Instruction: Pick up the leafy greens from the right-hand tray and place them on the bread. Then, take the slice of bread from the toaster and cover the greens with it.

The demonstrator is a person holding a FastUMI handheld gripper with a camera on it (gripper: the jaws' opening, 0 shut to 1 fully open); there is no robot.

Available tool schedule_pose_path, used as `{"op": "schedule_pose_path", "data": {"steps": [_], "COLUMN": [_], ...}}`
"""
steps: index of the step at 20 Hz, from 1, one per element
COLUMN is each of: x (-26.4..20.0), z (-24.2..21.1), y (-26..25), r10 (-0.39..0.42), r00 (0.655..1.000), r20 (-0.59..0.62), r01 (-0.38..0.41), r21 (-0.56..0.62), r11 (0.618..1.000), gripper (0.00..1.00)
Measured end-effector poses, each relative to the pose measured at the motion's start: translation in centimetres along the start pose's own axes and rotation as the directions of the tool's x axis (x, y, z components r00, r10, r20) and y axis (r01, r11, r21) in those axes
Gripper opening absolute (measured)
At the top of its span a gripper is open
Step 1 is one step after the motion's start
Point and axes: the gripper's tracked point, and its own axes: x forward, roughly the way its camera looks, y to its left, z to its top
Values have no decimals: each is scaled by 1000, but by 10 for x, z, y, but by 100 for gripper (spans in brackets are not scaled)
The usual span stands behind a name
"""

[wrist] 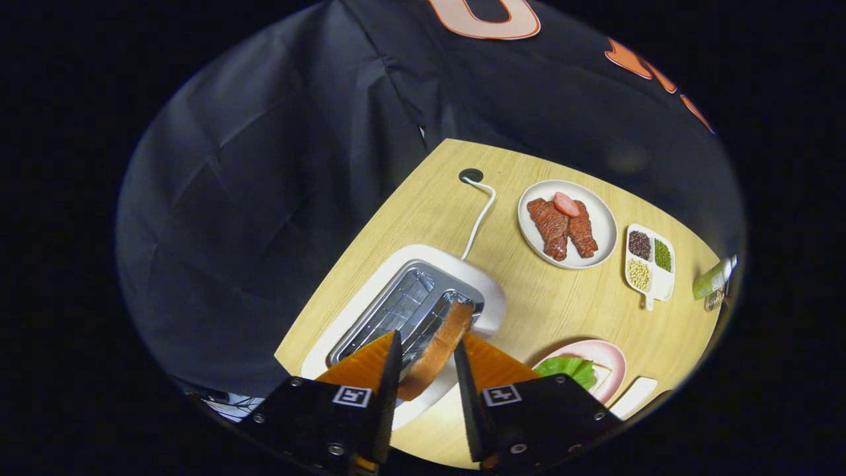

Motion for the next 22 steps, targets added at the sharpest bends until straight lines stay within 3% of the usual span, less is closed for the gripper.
{"op": "schedule_pose_path", "data": {"steps": [2, 6, 13, 22], "x": [-4, -16, -50, -97], "z": [-1, 9, 11, -1], "y": [0, 4, -3, -39], "r10": [17, 59, 143, 243], "r00": [1000, 996, 978, 926], "r20": [6, 65, 154, 288], "r01": [-17, -62, -155, -281], "r21": [5, 35, 66, 100], "r11": [1000, 997, 986, 954], "gripper": [31, 16, 16, 16]}}
